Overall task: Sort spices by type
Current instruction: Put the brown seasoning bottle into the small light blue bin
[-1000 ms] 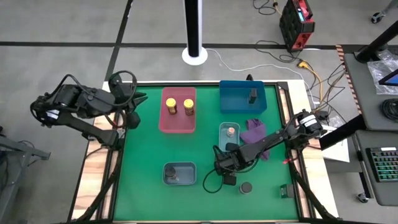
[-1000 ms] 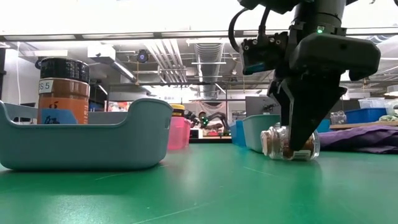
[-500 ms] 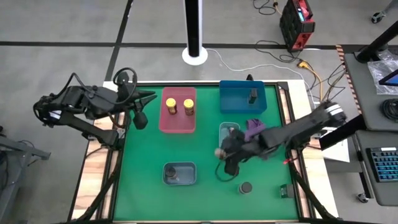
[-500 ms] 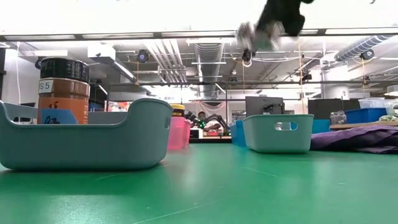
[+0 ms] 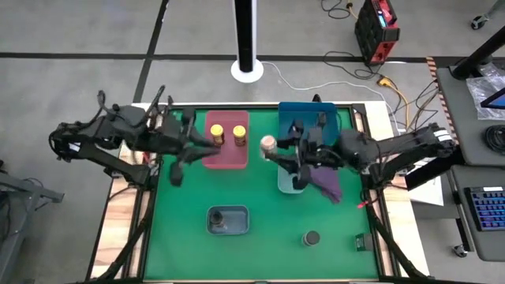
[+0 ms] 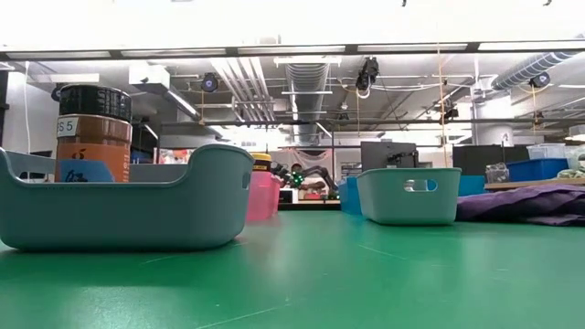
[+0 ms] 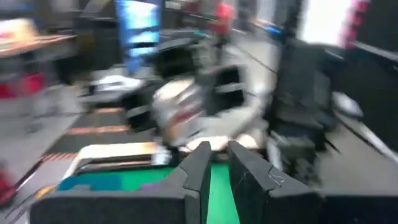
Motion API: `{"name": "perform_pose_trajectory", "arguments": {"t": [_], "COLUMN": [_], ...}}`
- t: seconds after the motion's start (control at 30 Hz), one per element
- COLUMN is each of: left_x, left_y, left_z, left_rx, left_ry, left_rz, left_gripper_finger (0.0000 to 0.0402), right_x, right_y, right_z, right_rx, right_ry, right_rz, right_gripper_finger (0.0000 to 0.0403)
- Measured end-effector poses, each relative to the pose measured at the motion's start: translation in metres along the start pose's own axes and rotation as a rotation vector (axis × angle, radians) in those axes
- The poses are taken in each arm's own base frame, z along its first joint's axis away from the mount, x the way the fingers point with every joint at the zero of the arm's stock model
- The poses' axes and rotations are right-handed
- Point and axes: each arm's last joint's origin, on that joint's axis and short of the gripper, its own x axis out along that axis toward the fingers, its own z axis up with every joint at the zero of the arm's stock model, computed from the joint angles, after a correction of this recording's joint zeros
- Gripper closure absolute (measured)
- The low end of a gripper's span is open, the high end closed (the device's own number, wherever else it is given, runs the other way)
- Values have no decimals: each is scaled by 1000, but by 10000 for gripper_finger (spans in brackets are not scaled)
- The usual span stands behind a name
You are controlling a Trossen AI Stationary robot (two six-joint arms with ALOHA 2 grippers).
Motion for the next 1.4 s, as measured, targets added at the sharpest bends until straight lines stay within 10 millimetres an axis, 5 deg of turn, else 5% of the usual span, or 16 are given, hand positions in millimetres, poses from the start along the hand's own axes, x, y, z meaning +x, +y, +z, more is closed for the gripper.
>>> {"name": "perform_pose_trajectory", "arguments": {"t": [0.23, 0.6, 0.8, 1.4], "left_x": [37, 65, 78, 102], "left_y": [-2, 15, 14, 35], "left_z": [-7, -12, -14, -21], "left_rx": [-60, -70, 26, 7], "left_ry": [-30, -47, -61, -85], "left_rz": [42, 131, 70, 15], "left_gripper_finger": [336, 156, 95, 77], "right_x": [11, 15, 17, 21], "right_y": [0, -3, -9, -21], "right_z": [2, 7, 6, 4], "right_rx": [-107, -163, -168, -155], "right_ry": [-195, -219, -202, -198], "right_rz": [68, 53, 30, -2], "right_gripper_finger": [228, 228, 228, 228]}}
